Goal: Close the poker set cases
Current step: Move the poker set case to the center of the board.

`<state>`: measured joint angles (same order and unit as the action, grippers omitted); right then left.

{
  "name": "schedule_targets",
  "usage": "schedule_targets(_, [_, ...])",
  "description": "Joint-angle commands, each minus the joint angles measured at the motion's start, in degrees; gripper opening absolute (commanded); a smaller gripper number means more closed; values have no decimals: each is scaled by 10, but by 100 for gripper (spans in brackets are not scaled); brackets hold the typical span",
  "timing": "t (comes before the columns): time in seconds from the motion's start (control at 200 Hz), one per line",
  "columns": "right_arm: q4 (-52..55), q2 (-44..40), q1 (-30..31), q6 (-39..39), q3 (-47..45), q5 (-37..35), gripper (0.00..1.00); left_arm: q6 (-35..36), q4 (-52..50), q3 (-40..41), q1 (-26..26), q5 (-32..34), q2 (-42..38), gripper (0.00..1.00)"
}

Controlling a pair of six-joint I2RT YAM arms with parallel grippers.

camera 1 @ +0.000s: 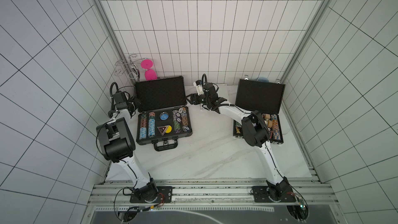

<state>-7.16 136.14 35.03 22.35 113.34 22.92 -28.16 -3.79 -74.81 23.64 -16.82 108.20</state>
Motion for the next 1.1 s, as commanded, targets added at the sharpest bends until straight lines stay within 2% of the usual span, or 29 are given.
schedule_targets(0.0, [-8, -33, 4, -16, -37, 3, 64, 39, -39, -30, -2, 66, 21, 48])
schedule_targets(0.16, [-9, -45, 2, -16, -44, 6, 64, 75, -121, -97, 0, 78, 69, 45])
schedule_targets(0.395, [-13, -59, 1, -16, -57, 6, 64, 83, -105, -93, 2, 31, 102, 44])
schedule_targets(0.53, [-13, -59, 1, -14, -61, 7, 63, 93, -107, -99, -6, 31, 115, 32])
schedule_targets(0.84, [-14, -64, -2, -20, -82, -5, 63, 117, -63, -66, -7, -43, 114, 0])
schedule_targets(1.094, [1, -37, -12, -18, -64, -39, 63, 147, -55, -21, -40, -48, 82, 0])
